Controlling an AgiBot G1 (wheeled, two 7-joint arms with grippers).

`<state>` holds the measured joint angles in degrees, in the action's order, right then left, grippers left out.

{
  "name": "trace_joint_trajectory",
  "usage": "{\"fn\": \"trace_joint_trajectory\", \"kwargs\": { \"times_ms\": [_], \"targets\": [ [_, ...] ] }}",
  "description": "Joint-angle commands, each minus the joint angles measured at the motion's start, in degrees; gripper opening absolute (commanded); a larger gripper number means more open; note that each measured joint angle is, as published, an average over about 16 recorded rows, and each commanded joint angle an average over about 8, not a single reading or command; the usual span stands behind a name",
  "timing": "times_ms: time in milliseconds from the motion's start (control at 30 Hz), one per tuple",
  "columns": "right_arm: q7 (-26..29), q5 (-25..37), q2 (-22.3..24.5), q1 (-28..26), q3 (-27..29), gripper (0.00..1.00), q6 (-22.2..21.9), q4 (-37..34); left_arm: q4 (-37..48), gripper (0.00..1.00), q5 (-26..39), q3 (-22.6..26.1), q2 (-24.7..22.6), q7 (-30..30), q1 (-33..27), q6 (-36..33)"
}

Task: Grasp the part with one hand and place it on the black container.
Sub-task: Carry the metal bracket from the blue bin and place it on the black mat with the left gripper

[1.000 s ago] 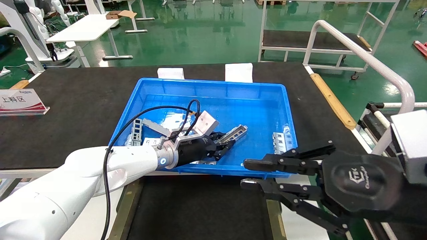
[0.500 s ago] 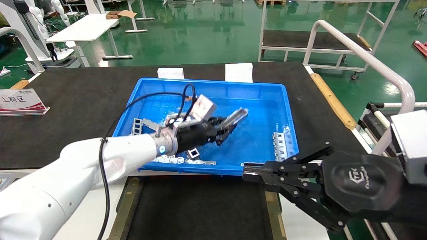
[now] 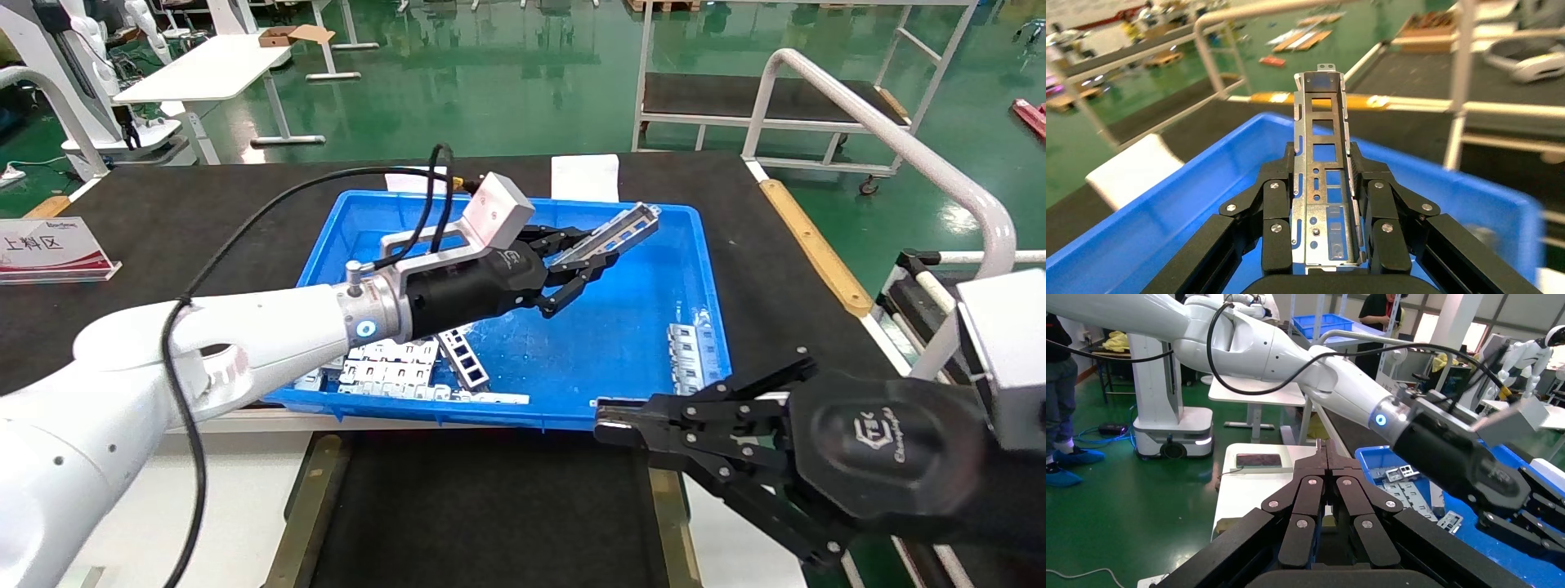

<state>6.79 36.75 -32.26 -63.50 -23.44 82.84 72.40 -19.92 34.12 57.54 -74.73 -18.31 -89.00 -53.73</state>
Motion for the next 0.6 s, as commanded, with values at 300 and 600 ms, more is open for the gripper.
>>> {"fn": "trace_joint_trajectory", "kwargs": {
  "times_ms": [300,600],
  "targets": [
    [0.0,0.0,0.0,0.0,0.0,0.00,0.0,0.0,-2.6,0.00,-1.9,-0.9,5.1,-2.9,2.4,-11.9],
    [0.0,0.0,0.0,0.0,0.0,0.00,0.0,0.0,-15.8,0.00,-4.2,-1.5,12.9,-0.8,9.5,-14.0]
  ]
}}
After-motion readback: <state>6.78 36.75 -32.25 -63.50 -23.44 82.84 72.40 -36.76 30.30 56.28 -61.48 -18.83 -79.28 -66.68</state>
